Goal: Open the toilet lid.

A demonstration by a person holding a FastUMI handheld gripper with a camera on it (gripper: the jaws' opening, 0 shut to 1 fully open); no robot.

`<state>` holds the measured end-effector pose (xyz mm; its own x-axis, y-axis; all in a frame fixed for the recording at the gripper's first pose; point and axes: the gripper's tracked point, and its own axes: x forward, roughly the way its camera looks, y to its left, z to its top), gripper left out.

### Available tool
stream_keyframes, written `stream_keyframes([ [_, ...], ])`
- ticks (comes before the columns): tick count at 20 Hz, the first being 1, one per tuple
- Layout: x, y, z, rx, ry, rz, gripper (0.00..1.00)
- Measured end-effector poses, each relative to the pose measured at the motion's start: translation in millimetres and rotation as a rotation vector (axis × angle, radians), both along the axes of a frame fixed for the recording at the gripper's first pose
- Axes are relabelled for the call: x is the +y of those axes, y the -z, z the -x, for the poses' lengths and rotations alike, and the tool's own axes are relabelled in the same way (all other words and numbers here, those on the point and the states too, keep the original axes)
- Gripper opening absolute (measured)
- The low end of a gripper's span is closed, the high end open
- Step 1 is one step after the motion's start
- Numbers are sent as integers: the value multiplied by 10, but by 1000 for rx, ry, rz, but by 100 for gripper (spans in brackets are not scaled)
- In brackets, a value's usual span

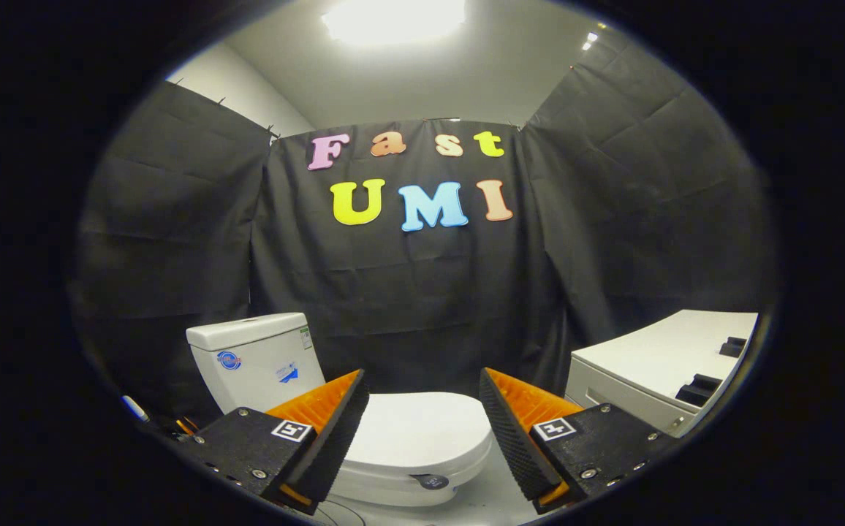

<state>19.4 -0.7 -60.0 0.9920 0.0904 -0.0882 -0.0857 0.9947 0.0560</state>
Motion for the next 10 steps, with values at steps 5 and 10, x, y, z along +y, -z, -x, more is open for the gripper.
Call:
stream_keyframes([
  [5, -135, 345, -213, 79, 11, -66, 94],
  [10, -234, 651, -424, 163, 1, -130, 95],
])
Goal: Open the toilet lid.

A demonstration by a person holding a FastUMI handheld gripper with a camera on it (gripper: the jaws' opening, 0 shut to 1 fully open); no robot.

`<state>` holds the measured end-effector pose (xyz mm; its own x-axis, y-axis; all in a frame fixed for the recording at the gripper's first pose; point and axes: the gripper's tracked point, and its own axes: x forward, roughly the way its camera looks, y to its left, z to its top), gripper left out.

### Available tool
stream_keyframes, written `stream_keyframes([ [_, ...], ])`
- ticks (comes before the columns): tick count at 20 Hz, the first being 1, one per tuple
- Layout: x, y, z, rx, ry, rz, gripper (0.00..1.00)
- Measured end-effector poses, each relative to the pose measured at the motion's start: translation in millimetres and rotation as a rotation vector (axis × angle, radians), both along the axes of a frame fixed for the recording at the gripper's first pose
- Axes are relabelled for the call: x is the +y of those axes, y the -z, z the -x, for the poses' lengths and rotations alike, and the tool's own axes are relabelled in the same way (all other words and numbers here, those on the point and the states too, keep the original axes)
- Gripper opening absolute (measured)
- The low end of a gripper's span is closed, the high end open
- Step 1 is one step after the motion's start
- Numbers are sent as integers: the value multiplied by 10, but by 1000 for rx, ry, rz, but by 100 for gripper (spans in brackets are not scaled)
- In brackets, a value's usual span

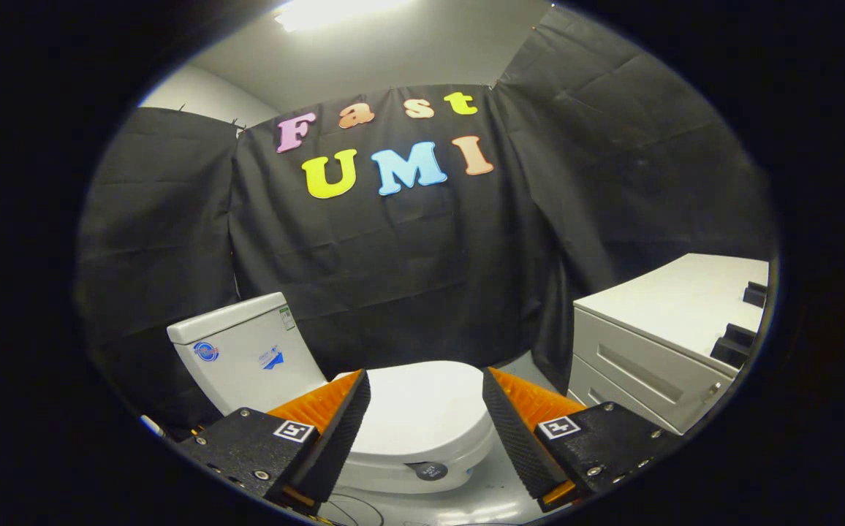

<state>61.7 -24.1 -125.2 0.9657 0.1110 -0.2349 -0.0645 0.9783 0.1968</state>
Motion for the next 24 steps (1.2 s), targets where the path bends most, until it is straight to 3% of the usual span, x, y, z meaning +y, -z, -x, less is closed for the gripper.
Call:
stream_keyframes([
  [13, -85, 1288, -212, 300, 6, -192, 94],
  [24, 65, 2150, -117, 546, 10, -478, 94],
])
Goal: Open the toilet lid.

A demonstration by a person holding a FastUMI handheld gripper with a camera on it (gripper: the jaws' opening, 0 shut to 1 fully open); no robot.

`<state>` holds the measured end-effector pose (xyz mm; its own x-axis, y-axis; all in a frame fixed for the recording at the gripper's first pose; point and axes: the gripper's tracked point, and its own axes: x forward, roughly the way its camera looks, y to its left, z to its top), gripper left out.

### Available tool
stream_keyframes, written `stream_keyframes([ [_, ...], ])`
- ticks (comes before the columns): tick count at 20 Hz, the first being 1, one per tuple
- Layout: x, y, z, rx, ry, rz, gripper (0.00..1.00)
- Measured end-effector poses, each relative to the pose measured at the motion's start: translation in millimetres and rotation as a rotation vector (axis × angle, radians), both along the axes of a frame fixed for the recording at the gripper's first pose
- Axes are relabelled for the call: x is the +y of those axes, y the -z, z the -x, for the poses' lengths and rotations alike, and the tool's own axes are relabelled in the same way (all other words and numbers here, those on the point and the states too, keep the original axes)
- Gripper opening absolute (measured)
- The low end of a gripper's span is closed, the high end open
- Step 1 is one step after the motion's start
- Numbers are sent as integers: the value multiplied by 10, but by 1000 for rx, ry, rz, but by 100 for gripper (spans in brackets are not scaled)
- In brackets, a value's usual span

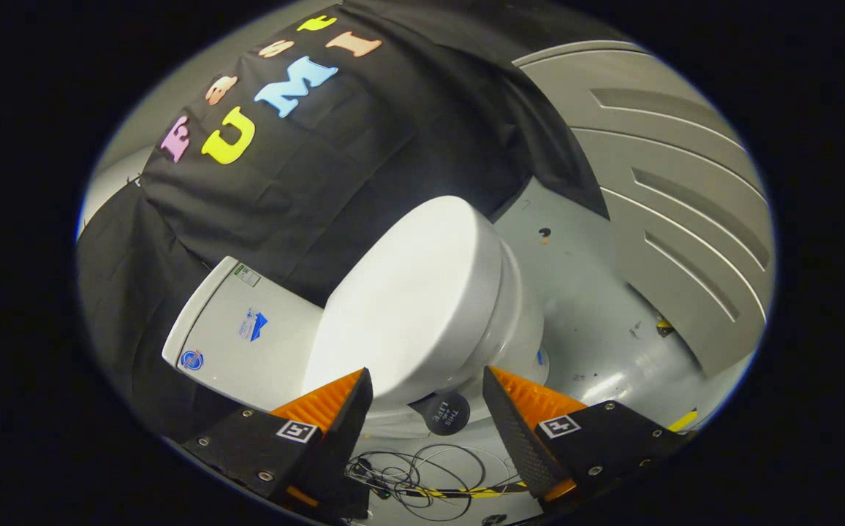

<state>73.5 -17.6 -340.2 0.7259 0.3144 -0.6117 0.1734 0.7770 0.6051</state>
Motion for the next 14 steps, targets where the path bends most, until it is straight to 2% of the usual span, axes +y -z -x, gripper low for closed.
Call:
stream_keyframes([
  [5, 101, 256, 73, 83, 5, -128, 91],
  [9, 248, 359, 170, 141, 15, -291, 82],
  [11, 255, 357, 190, 150, 40, -366, 75],
  [12, 260, 381, 215, 157, 47, -394, 68],
  [13, 253, 408, 226, 163, 60, -412, 66],
  [14, 246, 436, 235, 175, 73, -430, 60],
])
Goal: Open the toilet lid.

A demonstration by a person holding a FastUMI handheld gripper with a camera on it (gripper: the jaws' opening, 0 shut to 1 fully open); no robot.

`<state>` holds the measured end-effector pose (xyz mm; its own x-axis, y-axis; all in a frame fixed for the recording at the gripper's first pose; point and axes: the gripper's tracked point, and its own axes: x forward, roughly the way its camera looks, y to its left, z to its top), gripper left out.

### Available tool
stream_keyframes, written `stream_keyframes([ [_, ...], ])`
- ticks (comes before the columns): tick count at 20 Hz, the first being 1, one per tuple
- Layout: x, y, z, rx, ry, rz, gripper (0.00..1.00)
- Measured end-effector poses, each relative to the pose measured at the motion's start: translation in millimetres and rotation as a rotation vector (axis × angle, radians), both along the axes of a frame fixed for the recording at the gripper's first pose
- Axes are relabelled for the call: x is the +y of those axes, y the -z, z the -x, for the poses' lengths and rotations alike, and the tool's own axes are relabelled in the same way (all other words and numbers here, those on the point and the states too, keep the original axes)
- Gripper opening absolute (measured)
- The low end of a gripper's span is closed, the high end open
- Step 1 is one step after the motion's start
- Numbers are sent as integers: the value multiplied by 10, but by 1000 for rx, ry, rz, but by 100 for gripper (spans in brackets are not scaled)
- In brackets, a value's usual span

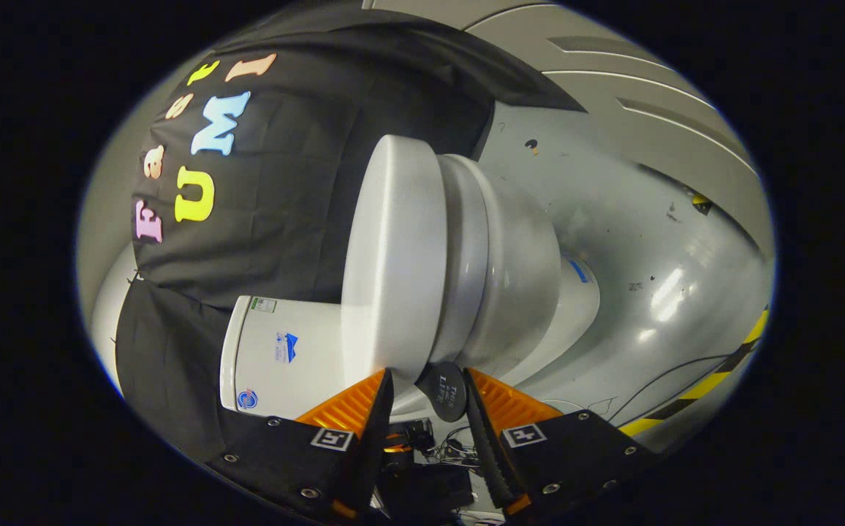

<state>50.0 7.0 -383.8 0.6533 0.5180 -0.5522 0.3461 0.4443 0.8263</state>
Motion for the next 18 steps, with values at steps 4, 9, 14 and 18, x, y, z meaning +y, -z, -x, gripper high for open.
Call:
stream_keyframes([
  [4, -47, 44, 9, 41, 71, -76, 29],
  [9, 107, 52, 75, 50, 74, -193, 25],
  [14, 94, 11, 24, 31, 101, -226, 10],
  [18, 97, -14, 44, 35, 125, -260, 0],
])
